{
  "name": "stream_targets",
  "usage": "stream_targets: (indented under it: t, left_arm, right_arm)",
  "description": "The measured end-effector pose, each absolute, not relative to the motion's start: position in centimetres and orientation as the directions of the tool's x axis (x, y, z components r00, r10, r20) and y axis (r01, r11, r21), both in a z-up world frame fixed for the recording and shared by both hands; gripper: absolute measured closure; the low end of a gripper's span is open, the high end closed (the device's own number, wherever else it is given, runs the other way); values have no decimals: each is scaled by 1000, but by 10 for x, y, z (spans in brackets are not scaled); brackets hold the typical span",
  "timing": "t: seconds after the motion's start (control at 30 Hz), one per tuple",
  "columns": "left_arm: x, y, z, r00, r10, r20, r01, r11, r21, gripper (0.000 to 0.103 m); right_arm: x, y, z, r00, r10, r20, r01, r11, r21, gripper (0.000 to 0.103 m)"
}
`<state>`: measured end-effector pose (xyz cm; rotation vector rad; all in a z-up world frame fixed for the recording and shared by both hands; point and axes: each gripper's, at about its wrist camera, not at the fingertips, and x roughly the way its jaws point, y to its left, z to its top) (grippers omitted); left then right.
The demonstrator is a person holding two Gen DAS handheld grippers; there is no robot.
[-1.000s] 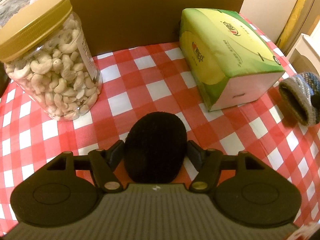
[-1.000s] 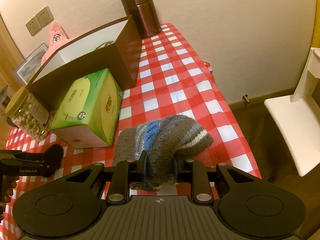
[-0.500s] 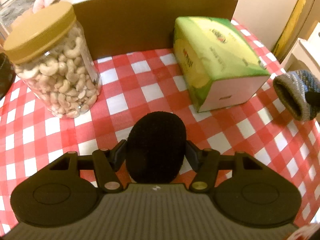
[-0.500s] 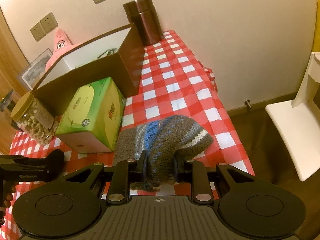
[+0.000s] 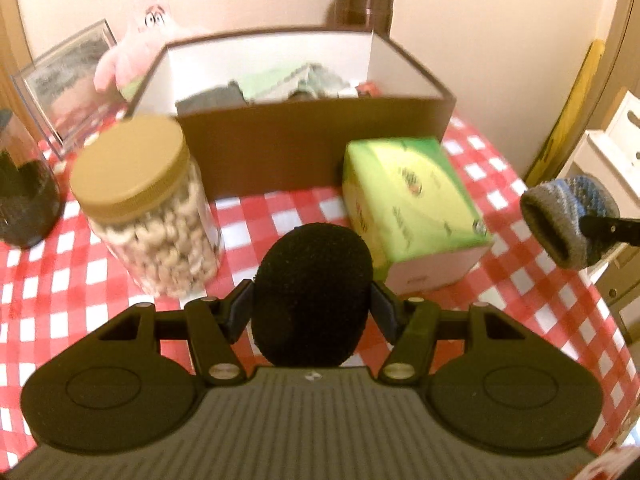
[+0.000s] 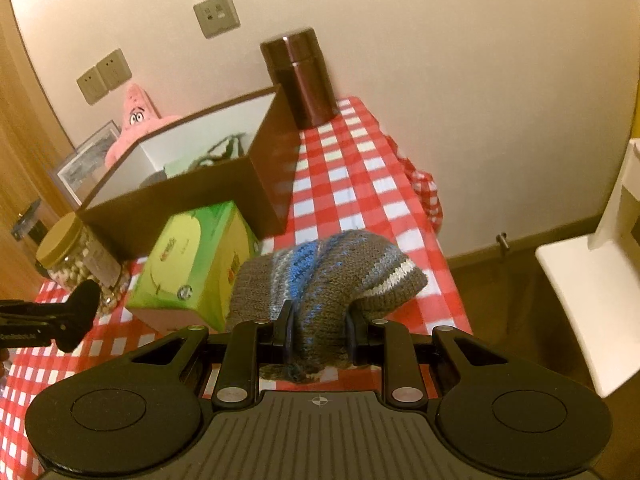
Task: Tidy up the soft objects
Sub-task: 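Carry the black sponge with the left tool to the box while the right tool carries the knitted cloth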
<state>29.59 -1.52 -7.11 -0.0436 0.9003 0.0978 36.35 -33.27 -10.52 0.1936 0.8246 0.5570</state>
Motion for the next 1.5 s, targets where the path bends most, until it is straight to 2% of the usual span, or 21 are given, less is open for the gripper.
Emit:
stream_targets:
  t: [0.3,0.63,0.93,1.5]
  left_arm:
    - [313,-11,-34,679,99,-727,-129,992,15,43]
    - [358,0,-4,727,146,-671,-169,985,32,43]
    - [417,6,3,725,156,-671,-184,982,29,43]
    - [496,14,-24,654,185,-733,-232,972,39,43]
  right_arm:
    - [387,-328,-85,569,567,-596,-446,822,356,79]
    - [429,-296,-48,592,630,-502,-543,773,330,79]
    - [474,-240,-23,557,704,-440,-646,701,304,79]
    - [538,-166,-52,458,717,-526,-722,645,251,79]
